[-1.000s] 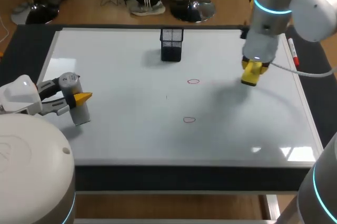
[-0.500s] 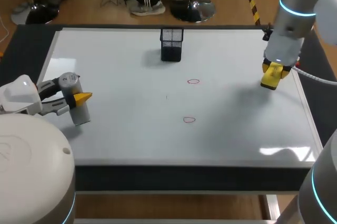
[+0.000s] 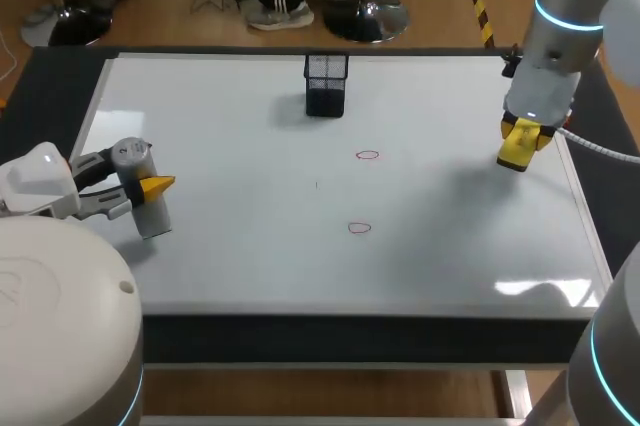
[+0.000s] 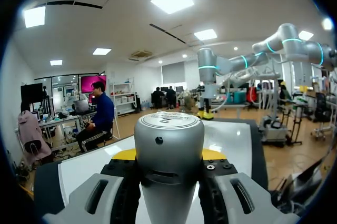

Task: Pick up the inspection probe, press it on each red-marked spot on the whiteboard one by one, put down the probe, pick up the eraser, and wipe off all the red marks.

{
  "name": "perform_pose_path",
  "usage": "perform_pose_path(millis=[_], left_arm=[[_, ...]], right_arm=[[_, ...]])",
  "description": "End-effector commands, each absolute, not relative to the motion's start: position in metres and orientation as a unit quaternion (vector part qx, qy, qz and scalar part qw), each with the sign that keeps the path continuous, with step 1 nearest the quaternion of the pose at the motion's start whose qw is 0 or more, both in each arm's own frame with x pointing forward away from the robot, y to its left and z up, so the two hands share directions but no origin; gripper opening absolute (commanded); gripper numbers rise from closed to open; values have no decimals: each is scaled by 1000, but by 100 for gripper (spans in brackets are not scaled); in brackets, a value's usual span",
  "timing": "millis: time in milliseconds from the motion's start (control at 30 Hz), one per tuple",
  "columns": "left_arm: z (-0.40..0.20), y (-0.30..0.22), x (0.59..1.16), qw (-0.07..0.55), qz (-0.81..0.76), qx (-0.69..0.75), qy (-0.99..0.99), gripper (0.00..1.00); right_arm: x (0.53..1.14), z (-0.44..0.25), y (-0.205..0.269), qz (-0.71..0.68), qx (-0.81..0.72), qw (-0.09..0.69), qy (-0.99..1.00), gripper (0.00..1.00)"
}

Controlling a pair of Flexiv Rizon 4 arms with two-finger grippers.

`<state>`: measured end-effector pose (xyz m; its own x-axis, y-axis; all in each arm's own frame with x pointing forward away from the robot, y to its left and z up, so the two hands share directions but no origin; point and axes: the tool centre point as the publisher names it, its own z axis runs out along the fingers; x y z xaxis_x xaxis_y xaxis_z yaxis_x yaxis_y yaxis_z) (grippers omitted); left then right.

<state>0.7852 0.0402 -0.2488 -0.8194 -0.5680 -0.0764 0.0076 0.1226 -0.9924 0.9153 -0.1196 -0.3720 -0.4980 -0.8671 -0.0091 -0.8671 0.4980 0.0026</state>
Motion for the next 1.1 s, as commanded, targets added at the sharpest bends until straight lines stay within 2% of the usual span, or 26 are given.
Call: perform_pose_path(millis=[33, 267, 1100], left_arm=[[-249, 40, 785, 229, -633, -196, 713, 0], [-245, 24, 793, 221, -634, -182, 719, 0], [-233, -129, 870, 121, -656, -70, 742, 0]], right_arm=[[916, -372, -120, 2, -502, 3, 865, 0], [916, -372, -120, 2, -502, 3, 865, 0], [916, -372, -120, 2, -502, 3, 865, 0]])
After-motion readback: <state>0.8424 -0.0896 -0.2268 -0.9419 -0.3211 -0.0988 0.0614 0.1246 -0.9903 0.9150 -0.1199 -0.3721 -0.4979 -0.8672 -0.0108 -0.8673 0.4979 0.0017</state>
